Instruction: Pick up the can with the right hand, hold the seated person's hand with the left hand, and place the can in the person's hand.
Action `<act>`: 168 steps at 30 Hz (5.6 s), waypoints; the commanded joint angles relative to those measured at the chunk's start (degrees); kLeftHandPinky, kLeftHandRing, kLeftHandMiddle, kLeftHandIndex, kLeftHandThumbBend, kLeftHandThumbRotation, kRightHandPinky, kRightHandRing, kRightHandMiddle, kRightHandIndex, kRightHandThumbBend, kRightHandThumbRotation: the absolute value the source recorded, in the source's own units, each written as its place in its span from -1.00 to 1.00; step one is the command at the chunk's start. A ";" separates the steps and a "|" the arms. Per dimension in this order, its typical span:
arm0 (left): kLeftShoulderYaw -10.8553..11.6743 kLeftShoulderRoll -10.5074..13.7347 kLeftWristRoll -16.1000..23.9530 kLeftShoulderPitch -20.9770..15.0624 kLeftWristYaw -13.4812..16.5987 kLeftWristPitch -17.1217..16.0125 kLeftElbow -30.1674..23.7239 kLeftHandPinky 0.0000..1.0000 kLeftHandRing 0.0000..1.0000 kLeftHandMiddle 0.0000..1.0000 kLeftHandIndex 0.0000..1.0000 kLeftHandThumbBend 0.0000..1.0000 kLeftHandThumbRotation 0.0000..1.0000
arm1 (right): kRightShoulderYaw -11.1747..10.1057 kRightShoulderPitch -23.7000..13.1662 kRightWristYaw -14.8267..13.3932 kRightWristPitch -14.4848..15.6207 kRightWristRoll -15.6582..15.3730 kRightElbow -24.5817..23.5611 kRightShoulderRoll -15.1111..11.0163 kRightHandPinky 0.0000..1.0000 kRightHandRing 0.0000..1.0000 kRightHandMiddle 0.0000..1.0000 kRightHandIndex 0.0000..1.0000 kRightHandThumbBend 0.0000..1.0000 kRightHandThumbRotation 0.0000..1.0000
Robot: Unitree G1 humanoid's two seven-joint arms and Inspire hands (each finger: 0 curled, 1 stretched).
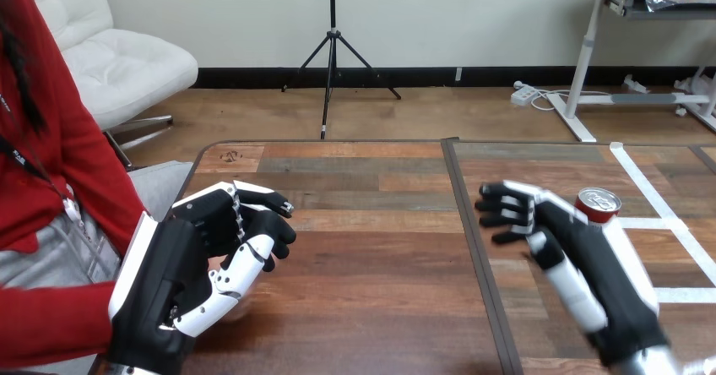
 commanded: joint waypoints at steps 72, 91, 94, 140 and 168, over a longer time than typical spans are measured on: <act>0.62 -0.18 -0.71 -4.11 -0.30 -0.94 -0.26 -0.38 -0.16 -0.05 0.04 -0.43 -0.18 | 5.37 -46.64 -15.26 6.48 -22.55 46.14 -21.08 0.50 0.67 0.71 0.73 0.81 1.00; 0.68 -0.17 -0.94 -4.74 -0.57 -1.14 0.18 -0.39 -0.18 -0.07 0.03 -0.42 -0.20 | 9.44 -52.31 -16.51 8.76 -24.85 55.68 -21.50 0.43 0.67 0.73 0.75 0.76 0.96; 0.73 -0.11 -0.79 -4.79 -0.53 -1.18 0.17 -0.39 -0.18 -0.07 0.03 -0.42 -0.22 | 10.03 -52.91 -16.35 9.75 -25.14 56.55 -21.46 0.41 0.66 0.72 0.75 0.78 0.95; 1.32 0.13 0.74 -4.58 0.34 0.56 -1.63 -0.40 -0.23 -0.08 0.02 -0.43 -0.34 | 13.96 -56.75 -14.77 17.63 -24.03 65.21 -19.79 0.45 0.69 0.75 0.72 1.00 0.04; 1.50 0.21 0.42 -4.82 0.00 0.00 -1.19 -0.41 -0.24 -0.10 0.02 -0.44 -0.37 | 13.88 -56.09 -12.45 20.81 -23.30 64.95 -19.29 0.32 0.60 0.68 0.67 1.00 -0.28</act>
